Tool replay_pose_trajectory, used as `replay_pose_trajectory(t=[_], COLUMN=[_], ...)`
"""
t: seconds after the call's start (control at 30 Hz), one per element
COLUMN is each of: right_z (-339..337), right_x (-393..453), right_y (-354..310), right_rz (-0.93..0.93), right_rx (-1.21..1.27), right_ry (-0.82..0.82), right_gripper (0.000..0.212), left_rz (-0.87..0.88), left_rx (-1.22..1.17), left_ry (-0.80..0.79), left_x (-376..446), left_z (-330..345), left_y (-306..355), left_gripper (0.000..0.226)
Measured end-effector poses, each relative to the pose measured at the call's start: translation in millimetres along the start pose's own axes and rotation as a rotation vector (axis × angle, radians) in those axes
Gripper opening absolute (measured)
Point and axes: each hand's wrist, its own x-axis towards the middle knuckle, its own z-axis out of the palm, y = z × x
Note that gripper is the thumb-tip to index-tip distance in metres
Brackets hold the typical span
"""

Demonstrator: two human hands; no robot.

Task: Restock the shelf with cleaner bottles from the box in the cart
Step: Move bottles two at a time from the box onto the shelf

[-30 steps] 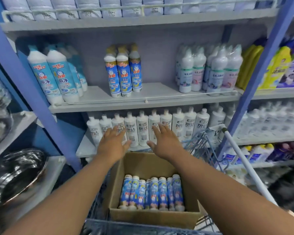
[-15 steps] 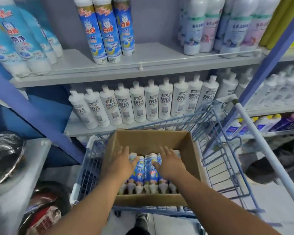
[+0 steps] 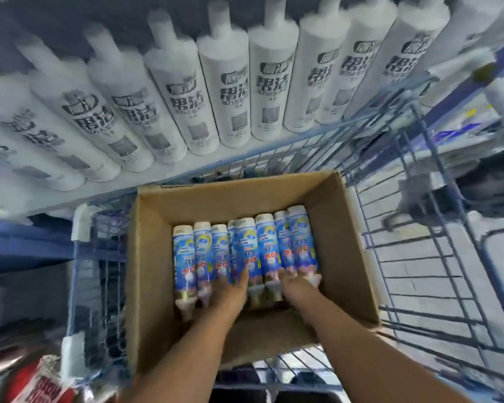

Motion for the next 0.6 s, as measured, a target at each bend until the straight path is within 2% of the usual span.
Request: replay_pose_trajectory(t=[0.07,0.2,0.3,0.43,0.47,0.57,0.6], right_z=[7,30,32,40,44,72,72], right_x=[20,60,77,93,101,156,156], right_y=[0,3,3,10,11,50,51], right_rz=[0.090,0.311,0.340,0.375,0.375,0.304,0.304], right_rx=[0.103,0.523,0.571,0.620,0.663,0.764,0.794], right_ry=[-0.059,-0.055,-0.093,-0.102,-0.110,-0.144,-0.179], right_gripper=[0.052,0.060,0.056,0.062,0.069,0.117,0.115], left_rz=[-0.079,-0.174,-0.198,-0.295,-0.296,-0.296,-0.284], left_rx=[-0.087,-0.233,-0.316,-0.317,-0.354,-0.476,-0.490], left_ry=[-0.072,-0.180,-0.226,-0.301,-0.327,-0.378,-0.374], left_x=[18,49,68,89,91,95,92], left_z=[14,37,46,55,56,61,61], left_y=[-1,-4,-10,-19,-20,-23,-22], left_gripper=[0.076,0.075,0.072,0.084,0.087,0.076,0.075])
